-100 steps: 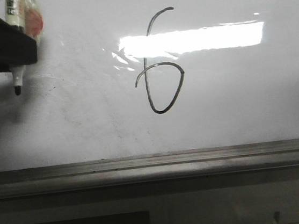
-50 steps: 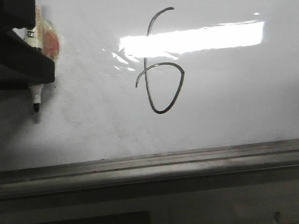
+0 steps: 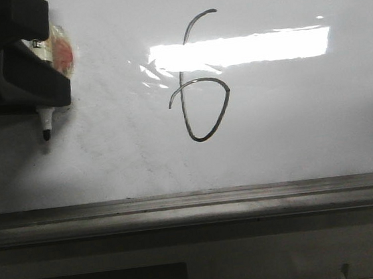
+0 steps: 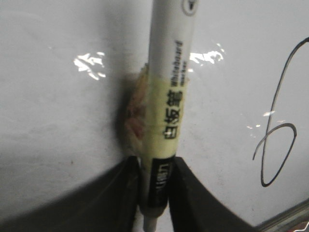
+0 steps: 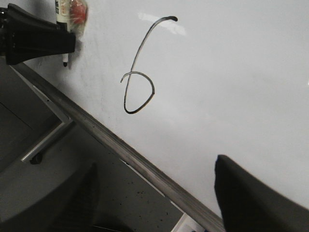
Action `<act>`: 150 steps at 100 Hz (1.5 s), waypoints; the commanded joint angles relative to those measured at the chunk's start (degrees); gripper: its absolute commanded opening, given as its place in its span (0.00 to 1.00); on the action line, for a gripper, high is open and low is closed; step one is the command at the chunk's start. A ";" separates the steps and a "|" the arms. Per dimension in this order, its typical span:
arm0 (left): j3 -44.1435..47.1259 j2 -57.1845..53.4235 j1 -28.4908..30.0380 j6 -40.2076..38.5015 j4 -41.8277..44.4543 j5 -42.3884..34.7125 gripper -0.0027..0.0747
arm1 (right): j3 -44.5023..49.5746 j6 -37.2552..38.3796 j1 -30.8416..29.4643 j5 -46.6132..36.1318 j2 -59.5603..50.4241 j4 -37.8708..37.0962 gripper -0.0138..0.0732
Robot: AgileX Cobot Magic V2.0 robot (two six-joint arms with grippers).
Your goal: Write number 6 on whiteboard
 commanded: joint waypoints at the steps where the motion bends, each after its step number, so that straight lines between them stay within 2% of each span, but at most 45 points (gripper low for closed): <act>1: -1.70 -0.65 0.05 -0.25 0.59 -0.51 0.44 | -1.47 -0.02 -0.42 -3.08 -0.27 1.81 0.67; 12: -1.70 -1.75 0.05 -0.14 1.59 -0.84 0.70 | -1.47 -0.02 -0.42 -3.08 -0.27 1.52 0.67; 19: -1.70 -2.93 0.05 -0.04 2.13 -1.43 0.79 | -1.47 -0.02 -0.42 -2.95 -0.27 1.11 0.67; 33: -1.70 -6.84 0.05 0.26 4.78 -1.53 0.80 | -1.47 -0.02 -0.42 -2.59 -0.27 0.79 0.67; 60: 0.23 -19.49 0.05 9.18 4.86 -1.30 0.79 | -1.47 -0.02 -0.42 -4.05 -4.02 0.79 0.65; 67: 1.43 -23.48 0.05 10.61 4.86 -1.30 0.75 | -1.17 -0.02 -0.42 -5.08 -6.34 0.79 0.55; 74: 3.00 -27.55 0.05 11.42 4.86 -1.30 0.63 | 0.13 -0.02 -0.42 -6.80 -9.18 0.79 0.41; 82: 5.21 -32.32 0.05 13.03 4.86 -0.47 0.38 | 2.74 -0.02 -0.42 -9.03 -12.81 0.79 0.21; 87: 6.77 -34.97 0.05 13.85 5.02 0.58 0.18 | 4.93 -0.02 -0.42 -10.62 -15.48 0.79 0.09; 92: 8.88 -37.50 0.05 15.16 5.59 2.31 0.01 | 7.44 -0.02 -0.42 -12.67 -18.45 0.93 0.08; 107: 14.98 -44.45 0.05 16.45 7.29 5.25 0.01 | 15.44 -0.14 -0.42 -19.02 -29.05 0.93 0.08; 130: 22.19 -55.74 0.05 16.45 7.97 7.38 0.01 | 24.92 -0.01 -0.42 -23.72 -42.41 3.02 0.08; 150: 22.58 -60.09 0.05 16.45 7.43 6.18 0.01 | 25.91 -0.01 -0.42 -25.77 -41.77 4.22 0.08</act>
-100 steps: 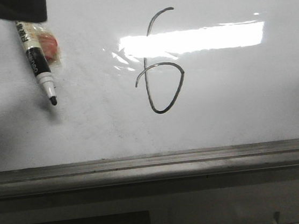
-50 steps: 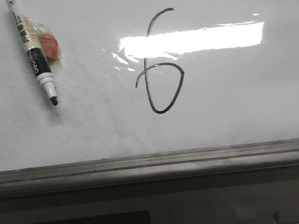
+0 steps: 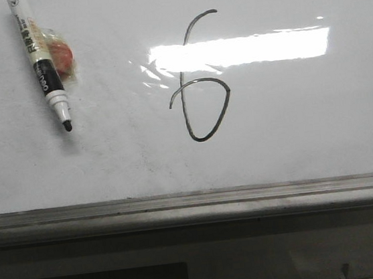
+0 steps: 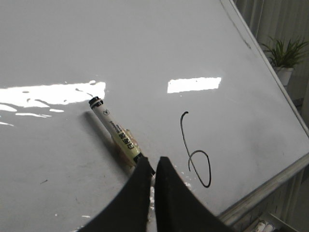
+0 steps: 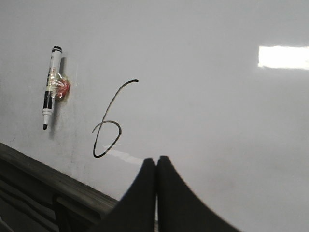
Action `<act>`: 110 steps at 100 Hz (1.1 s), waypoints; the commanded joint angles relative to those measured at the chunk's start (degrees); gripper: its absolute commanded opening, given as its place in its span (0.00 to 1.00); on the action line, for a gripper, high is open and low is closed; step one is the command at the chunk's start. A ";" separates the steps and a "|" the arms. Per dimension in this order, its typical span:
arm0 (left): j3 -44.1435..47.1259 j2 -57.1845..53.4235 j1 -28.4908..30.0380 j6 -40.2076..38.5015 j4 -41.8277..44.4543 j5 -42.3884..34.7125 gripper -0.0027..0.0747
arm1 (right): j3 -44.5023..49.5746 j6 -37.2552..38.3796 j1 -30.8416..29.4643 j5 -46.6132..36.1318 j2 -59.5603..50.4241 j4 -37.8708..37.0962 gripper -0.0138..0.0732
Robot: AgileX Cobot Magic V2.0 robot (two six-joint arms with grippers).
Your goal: Write number 6 on whiteboard
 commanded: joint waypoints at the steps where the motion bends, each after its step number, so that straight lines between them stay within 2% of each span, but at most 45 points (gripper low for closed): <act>1: -1.66 -0.01 0.03 0.21 0.02 -0.33 0.01 | -1.31 -0.03 -0.42 -5.09 -0.34 1.84 0.08; 15: -1.66 -0.01 0.03 0.06 -3.16 -0.30 0.01 | -1.31 -0.03 -0.42 -5.09 -0.34 1.84 0.08; 88: -1.66 -0.01 0.03 0.06 -2.97 -0.30 0.01 | -1.31 -0.03 -0.42 -5.09 -0.34 1.84 0.08; 94: -1.56 -0.01 0.03 -0.60 1.83 -0.25 0.01 | -1.31 -0.03 -0.42 -5.09 -0.34 1.84 0.08; 99: -1.56 -0.01 0.14 -5.21 9.18 -0.41 0.01 | -1.31 -0.03 -0.42 -5.09 -0.34 1.84 0.08; 110: 0.01 1.41 2.49 -27.28 33.65 -2.15 0.01 | -1.31 -0.03 -0.42 -5.09 -0.34 1.84 0.08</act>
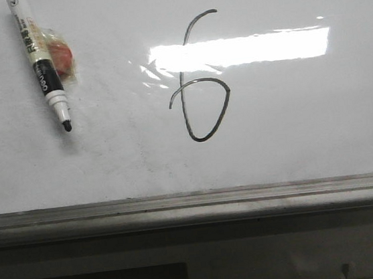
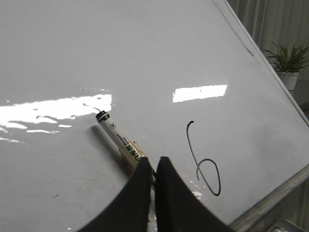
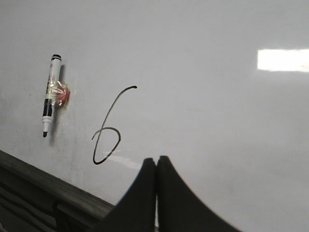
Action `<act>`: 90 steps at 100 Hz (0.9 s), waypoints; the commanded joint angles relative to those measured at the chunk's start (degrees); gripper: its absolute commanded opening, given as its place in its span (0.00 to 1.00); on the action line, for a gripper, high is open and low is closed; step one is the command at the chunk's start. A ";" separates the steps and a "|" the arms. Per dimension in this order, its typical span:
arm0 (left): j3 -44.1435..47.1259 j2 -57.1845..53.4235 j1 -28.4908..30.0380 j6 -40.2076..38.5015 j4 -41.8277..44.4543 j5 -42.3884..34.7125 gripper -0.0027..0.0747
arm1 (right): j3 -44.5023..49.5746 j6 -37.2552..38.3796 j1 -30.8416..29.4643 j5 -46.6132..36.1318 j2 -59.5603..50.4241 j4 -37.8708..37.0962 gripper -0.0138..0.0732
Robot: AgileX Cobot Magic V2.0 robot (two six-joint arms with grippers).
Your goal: Write number 6 on whiteboard
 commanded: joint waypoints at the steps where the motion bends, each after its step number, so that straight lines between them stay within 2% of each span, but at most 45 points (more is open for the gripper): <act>1: -0.11 2.16 2.20 -19.06 19.79 -1.44 0.01 | -1.31 -0.13 -0.42 -4.24 -0.34 1.06 0.08; 8: 1.55 3.30 5.43 -35.43 36.07 -2.35 0.01 | -1.31 -0.13 -0.42 -4.24 -0.34 1.06 0.08; 16: 3.43 3.69 10.31 -49.63 52.06 -2.35 0.01 | -1.31 -0.13 -0.42 -4.24 -0.34 1.06 0.08; 22: 4.43 3.69 15.00 -57.57 58.81 -2.12 0.01 | -1.31 -0.13 -0.42 -4.24 -0.34 1.06 0.08; 29: 5.53 3.69 20.57 -62.93 63.77 -2.12 0.01 | -1.31 -0.13 -0.42 -4.24 -0.34 1.06 0.08; 48: 8.53 0.70 33.33 -71.50 71.10 -2.12 0.01 | -1.31 -0.13 -0.42 -4.24 -0.34 1.06 0.08; 57: 10.63 -1.61 37.12 -71.76 71.29 -2.12 0.01 | -1.31 -0.13 -0.42 -4.24 -0.34 1.06 0.08; 64: 10.53 -2.73 40.49 -71.76 71.99 1.12 0.01 | -1.31 -0.13 -0.42 -4.24 -0.34 1.06 0.08; 90: 10.64 -4.57 47.47 -71.76 72.26 3.70 0.01 | -1.31 -0.13 -0.42 -4.24 -0.34 1.06 0.08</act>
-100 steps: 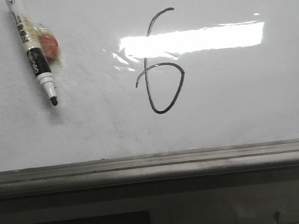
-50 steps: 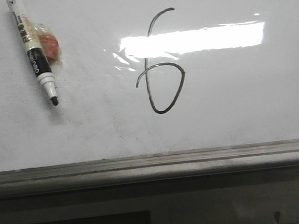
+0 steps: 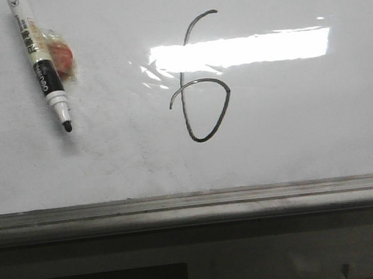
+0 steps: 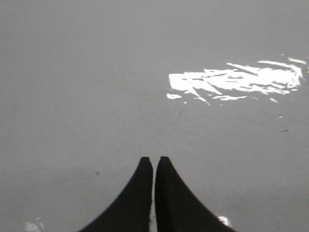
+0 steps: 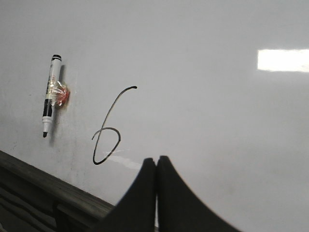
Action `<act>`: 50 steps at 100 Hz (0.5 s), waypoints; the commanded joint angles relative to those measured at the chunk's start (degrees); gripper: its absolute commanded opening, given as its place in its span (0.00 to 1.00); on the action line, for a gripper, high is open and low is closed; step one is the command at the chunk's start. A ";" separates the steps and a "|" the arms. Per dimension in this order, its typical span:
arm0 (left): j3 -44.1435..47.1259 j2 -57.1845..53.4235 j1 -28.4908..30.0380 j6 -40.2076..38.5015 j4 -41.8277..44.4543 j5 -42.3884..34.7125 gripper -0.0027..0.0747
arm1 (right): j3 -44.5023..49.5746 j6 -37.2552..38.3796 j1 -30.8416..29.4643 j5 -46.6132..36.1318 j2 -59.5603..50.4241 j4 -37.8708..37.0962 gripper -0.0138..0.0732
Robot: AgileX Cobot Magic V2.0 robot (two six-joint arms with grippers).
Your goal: Write number 6 on whiteboard
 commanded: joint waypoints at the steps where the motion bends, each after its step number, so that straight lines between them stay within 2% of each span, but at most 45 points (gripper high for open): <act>1: 2.78 -1.92 1.50 -0.72 0.12 -3.04 0.01 | -1.31 -0.13 -0.42 -4.24 -0.34 1.02 0.08; 50: 2.79 -1.82 1.54 -0.72 -0.82 -3.03 0.01 | -1.31 -0.13 -0.42 -4.24 -0.34 1.02 0.08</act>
